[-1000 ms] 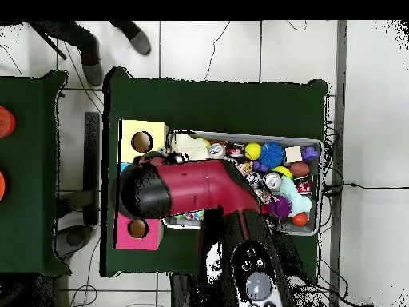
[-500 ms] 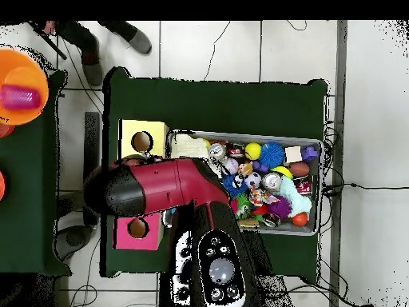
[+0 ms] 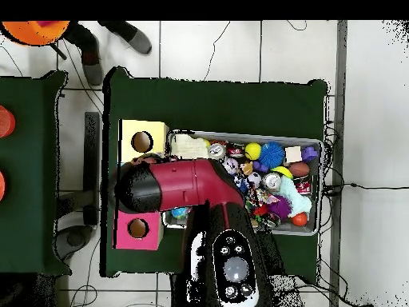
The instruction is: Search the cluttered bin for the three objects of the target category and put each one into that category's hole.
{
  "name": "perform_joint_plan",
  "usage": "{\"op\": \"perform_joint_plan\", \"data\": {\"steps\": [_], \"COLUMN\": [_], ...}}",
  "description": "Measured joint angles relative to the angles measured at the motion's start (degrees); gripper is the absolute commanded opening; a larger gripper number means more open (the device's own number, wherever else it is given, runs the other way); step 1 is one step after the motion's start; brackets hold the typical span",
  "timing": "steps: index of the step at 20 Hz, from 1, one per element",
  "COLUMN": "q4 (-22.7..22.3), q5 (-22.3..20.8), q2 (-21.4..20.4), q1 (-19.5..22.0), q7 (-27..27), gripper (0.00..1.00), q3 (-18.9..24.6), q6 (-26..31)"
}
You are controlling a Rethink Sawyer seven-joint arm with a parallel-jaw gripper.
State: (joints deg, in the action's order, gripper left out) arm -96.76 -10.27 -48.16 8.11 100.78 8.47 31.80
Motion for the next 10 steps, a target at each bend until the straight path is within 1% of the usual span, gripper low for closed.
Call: {"op": "perform_joint_plan", "data": {"steps": [10], "q4": [0.0], "q5": [-0.1], "q2": [0.2], "q1": [-0.8], "q7": [0.0], "gripper": [0.00], "q3": [-4.2], "q6": [-2.2]}}
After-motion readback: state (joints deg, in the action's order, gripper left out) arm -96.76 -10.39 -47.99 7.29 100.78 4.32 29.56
